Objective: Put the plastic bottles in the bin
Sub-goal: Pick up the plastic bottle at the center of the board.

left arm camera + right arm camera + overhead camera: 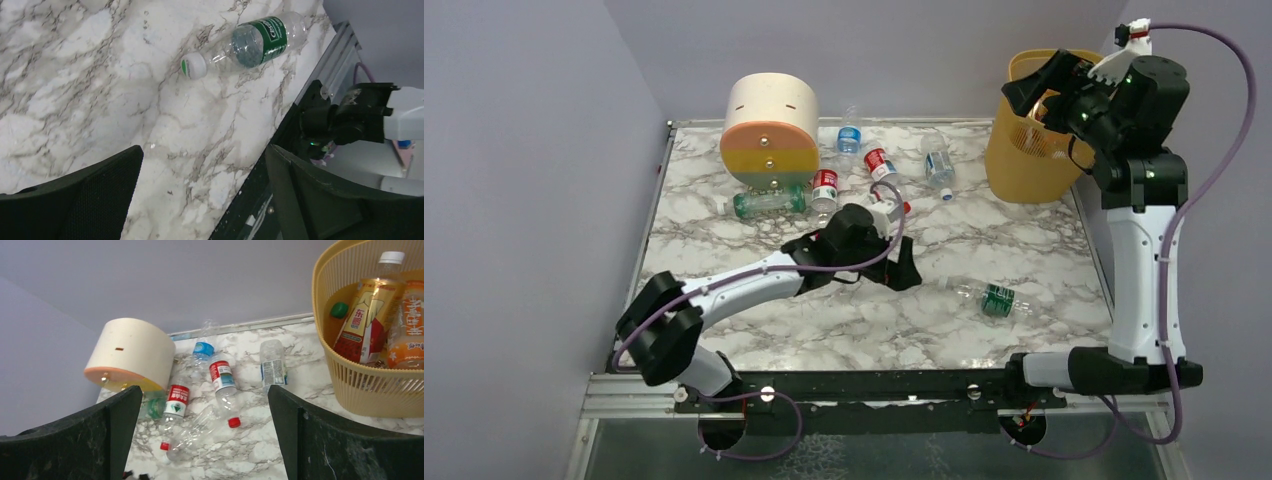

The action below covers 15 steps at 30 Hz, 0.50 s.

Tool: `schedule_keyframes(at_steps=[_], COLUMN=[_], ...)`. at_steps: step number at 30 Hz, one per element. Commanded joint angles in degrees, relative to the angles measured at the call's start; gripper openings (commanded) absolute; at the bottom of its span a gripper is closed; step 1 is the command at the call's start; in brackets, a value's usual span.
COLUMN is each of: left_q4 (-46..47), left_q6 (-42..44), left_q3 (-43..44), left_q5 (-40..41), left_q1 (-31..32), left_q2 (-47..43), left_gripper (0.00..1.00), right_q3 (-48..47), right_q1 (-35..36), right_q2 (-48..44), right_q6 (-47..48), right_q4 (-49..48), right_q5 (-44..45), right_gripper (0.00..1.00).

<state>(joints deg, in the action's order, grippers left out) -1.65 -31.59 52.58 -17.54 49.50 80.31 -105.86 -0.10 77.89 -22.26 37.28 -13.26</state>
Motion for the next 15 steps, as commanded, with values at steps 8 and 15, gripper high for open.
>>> schedule_keyframes(at_steps=[8,15], left_q4=[1.7,1.0], left_q6=[23.5,32.6], left_q3=[22.3,34.9], left_q5=[8.3,8.0], left_q1=[10.3,14.1], left_q2=[23.7,35.4], left_gripper=[0.99,0.99], right_q3=[-1.3,-0.7], right_q1=[-0.2,-0.2], right_q2=[-8.5,-10.4], right_q6=[-0.1,0.5], right_q4=[6.0,7.2], right_q5=[-14.5,-18.1], right_gripper=[0.99,0.99])
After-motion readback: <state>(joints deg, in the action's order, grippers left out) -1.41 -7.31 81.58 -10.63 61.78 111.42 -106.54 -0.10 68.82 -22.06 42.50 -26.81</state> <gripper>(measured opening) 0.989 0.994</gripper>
